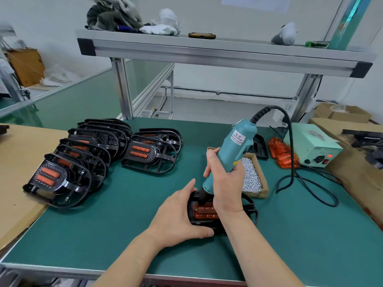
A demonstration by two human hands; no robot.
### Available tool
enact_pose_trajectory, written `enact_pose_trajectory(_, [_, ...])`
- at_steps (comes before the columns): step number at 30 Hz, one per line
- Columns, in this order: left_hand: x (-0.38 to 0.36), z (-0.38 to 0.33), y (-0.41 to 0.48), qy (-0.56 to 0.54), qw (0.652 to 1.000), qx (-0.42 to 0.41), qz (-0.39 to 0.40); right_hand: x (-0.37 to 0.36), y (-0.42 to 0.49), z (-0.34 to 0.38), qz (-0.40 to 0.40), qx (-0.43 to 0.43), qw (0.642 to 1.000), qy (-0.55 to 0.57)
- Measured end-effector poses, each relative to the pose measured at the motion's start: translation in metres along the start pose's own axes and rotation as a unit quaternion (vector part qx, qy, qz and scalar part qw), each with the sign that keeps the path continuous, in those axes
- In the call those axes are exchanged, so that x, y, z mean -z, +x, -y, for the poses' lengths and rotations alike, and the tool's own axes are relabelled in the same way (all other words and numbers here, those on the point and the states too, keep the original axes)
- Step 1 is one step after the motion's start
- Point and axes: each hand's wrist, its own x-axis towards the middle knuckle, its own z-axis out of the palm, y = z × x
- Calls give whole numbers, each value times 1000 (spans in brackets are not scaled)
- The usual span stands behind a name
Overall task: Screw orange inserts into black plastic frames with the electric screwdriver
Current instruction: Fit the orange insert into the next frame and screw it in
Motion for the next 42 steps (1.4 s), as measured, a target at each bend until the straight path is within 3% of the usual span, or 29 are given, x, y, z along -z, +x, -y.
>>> enact_pose_trajectory(11, [-1,2,0,2,1000,-7,-10,2,0,11,37,27,999,-16])
enact_pose_trajectory(15, [-2,4,0,3,1000,-4,-7,-1,17,23,-30,14,999,1])
enact_pose_trajectory(20, [-4,5,0,5,1000,-3,-12,9,37,15,-176,-94,979,48])
enact_pose_trajectory(25, [-4,5,0,5,1000,-13,-14,25,46,-1,-245,-219,938,108])
enact_pose_trajectory(30, [-4,6,1,9,1000,-13,-15,34,57,-11,-281,-305,893,173])
enact_pose_trajectory(35, [-4,5,-1,16,1000,-14,-17,40,61,-20,-280,-364,882,109])
enact_pose_trajectory(42, [0,3,-4,-32,999,2,-25,46,61,-18,-282,-365,873,157])
